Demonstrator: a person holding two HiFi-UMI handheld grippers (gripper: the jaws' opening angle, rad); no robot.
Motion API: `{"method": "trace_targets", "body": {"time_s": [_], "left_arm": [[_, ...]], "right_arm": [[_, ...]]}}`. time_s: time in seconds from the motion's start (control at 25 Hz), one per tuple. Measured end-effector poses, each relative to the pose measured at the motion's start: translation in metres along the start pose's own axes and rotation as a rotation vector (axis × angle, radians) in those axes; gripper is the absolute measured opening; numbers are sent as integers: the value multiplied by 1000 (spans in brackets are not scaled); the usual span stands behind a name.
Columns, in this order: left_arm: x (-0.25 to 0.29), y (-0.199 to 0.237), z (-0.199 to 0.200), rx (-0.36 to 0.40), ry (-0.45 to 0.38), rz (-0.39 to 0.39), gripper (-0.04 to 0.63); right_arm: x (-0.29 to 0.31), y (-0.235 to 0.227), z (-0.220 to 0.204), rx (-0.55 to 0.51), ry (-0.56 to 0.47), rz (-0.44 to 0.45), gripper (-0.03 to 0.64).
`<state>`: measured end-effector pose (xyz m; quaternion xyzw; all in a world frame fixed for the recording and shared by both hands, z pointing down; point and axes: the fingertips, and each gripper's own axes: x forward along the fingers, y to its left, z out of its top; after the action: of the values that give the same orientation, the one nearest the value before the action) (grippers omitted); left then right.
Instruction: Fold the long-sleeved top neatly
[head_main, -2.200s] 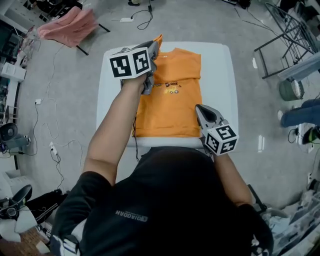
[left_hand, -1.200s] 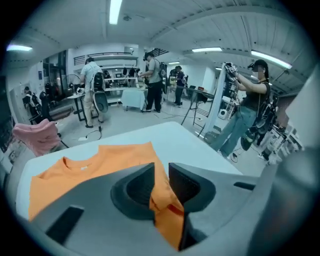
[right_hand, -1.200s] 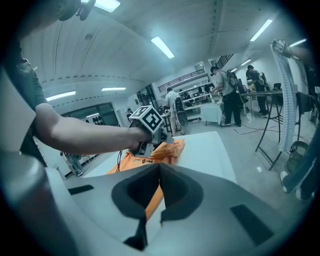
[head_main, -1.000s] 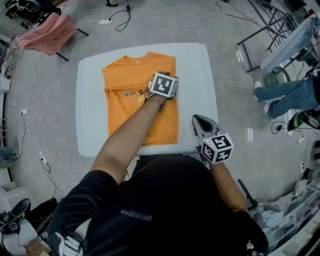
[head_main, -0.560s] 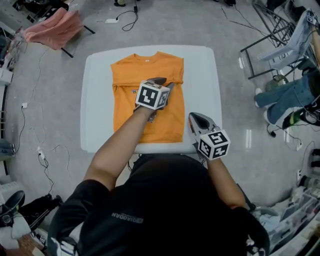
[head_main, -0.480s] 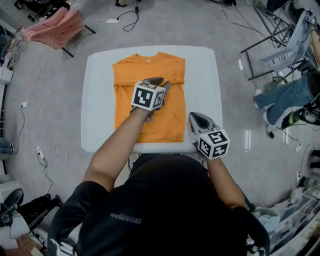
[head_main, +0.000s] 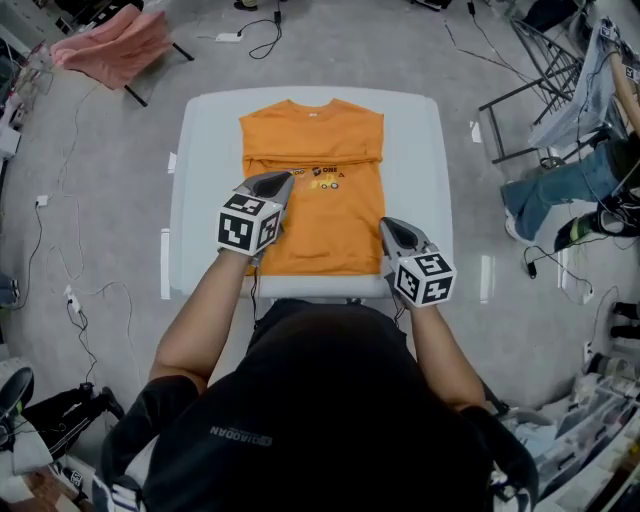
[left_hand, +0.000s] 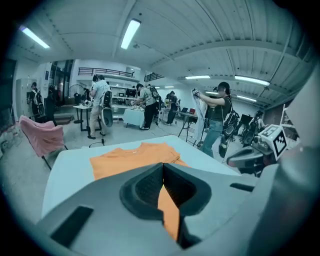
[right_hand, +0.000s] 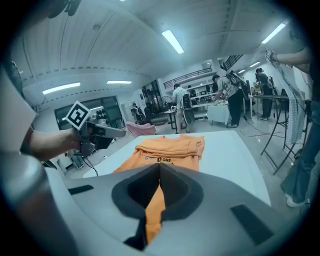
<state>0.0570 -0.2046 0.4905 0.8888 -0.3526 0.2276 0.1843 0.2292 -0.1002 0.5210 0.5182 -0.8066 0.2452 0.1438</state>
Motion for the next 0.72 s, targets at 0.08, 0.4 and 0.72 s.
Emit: {"method": "trace_targets", "body": {"time_s": [0.08,0.4,0.72], "left_arm": [[-23,16,-18,0,9,22,6],[-76,71,-101,-51,89,82,6],[-94,70,-180,-54,198,23,9]], "right_arm": [[3,4,-5,2,12,-20,6],[4,7,-47,32,94,-160,6],[-12,-10,-95,113,157,-307,29]]}}
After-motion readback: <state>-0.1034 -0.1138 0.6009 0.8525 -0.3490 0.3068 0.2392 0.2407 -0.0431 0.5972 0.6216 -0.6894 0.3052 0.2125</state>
